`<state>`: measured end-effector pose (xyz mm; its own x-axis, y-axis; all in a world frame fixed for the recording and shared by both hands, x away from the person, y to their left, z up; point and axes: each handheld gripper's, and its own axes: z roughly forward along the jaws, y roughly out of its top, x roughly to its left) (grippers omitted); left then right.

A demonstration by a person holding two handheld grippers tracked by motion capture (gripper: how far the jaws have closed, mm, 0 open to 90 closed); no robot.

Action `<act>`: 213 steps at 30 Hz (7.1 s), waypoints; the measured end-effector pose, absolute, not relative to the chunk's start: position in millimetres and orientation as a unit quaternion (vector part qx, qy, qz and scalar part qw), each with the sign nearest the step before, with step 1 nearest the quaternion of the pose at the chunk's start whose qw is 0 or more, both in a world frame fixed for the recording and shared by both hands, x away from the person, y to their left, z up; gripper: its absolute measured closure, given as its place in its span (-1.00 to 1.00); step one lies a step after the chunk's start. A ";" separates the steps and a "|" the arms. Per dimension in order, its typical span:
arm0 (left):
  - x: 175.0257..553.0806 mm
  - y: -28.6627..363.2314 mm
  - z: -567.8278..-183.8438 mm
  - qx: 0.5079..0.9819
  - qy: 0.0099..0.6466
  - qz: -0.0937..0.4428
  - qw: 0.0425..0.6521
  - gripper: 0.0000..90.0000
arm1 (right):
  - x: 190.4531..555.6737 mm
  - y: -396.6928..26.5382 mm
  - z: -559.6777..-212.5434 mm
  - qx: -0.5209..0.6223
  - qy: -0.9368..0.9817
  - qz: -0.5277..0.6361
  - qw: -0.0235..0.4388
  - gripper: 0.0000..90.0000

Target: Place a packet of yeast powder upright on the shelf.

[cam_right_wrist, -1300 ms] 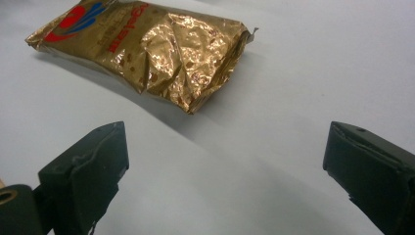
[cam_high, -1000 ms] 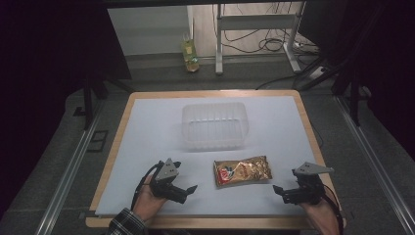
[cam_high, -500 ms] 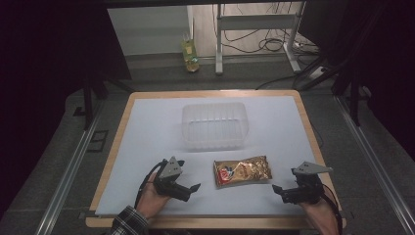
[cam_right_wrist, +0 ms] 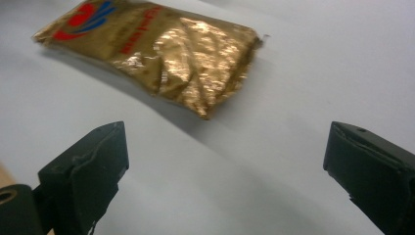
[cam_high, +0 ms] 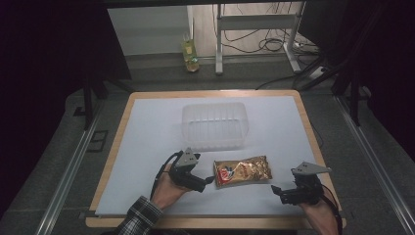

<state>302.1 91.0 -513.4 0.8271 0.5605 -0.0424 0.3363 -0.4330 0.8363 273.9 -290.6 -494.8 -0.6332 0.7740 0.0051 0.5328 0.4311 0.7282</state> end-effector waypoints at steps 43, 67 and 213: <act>311.0 51.9 -543.5 0.876 0.238 0.119 0.403 1.00 | 288.0 -291.0 -498.8 0.408 0.830 0.357 0.129 -0.93; 315.2 54.3 -543.6 0.874 0.246 0.097 0.408 1.00 | 332.2 -265.8 -495.7 0.423 0.819 0.388 0.002 -0.93; 272.7 101.2 -528.2 0.839 0.245 0.129 0.468 -1.00 | 472.9 -223.6 -343.2 0.510 0.749 0.416 0.075 0.68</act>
<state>272.7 101.2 -528.2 0.8469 0.5316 -0.0136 0.2907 -0.4414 0.8489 472.9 -223.6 -343.2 -0.4689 0.8262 0.3122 0.7022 0.1343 0.6992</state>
